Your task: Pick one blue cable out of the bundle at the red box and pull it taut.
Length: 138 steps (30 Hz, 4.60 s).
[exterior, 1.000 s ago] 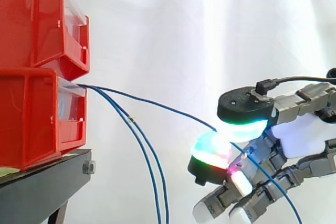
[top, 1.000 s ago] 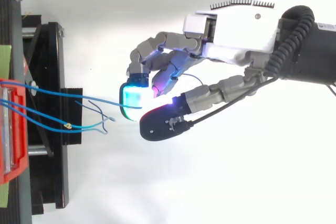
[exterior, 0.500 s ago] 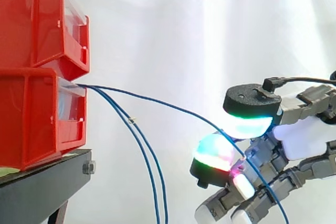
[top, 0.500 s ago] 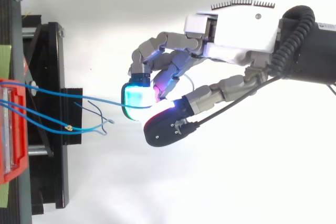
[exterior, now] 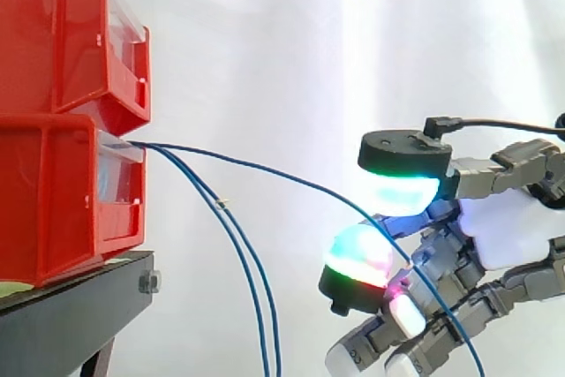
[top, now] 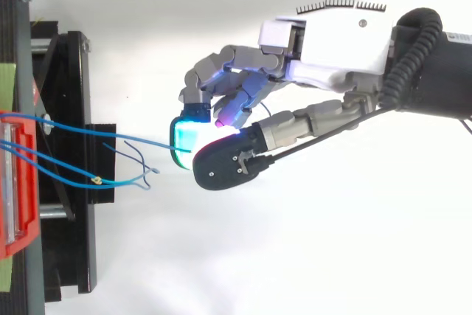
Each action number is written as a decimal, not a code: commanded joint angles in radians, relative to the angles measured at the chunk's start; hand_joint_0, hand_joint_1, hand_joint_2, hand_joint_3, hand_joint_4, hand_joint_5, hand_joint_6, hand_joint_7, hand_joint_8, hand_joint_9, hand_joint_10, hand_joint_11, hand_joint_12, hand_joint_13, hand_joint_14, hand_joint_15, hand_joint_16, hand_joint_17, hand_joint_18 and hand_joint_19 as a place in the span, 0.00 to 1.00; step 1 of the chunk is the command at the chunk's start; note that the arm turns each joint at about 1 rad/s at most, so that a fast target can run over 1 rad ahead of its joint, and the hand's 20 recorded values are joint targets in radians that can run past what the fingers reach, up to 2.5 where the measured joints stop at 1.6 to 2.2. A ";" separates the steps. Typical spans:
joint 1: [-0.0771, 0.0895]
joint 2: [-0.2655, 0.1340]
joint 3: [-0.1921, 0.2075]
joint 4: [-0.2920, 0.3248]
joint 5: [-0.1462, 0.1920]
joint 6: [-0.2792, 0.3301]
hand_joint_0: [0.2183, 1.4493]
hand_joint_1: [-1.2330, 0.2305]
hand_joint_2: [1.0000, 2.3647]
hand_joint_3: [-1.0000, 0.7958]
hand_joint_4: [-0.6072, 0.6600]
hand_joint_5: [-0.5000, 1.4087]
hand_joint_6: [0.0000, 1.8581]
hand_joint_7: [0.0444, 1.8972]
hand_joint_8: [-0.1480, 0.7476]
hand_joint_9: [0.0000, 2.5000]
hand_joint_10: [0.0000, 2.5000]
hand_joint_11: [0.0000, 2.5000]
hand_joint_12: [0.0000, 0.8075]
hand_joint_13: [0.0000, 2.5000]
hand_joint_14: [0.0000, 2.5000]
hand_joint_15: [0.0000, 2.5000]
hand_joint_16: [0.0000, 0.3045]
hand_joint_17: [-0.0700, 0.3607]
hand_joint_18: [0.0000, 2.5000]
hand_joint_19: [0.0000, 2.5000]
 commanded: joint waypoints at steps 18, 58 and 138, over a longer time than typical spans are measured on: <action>-0.001 0.000 0.000 0.000 -0.002 -0.001 0.30 0.26 0.02 0.49 0.57 0.22 0.43 0.63 0.48 0.35 0.00 0.24 0.41 0.14 0.00 0.05 0.16 0.41 0.20 0.10; 0.004 0.000 0.000 0.000 0.000 -0.006 0.30 0.24 0.01 0.58 0.47 0.23 0.46 0.59 0.51 0.31 0.00 0.21 0.46 0.20 0.00 0.06 0.18 0.45 0.29 0.10; -0.016 0.024 0.000 -0.060 -0.037 -0.086 0.30 0.25 0.01 0.57 0.47 0.23 0.46 0.58 0.51 0.31 0.00 0.19 0.45 0.20 0.00 0.06 0.18 0.45 0.28 0.11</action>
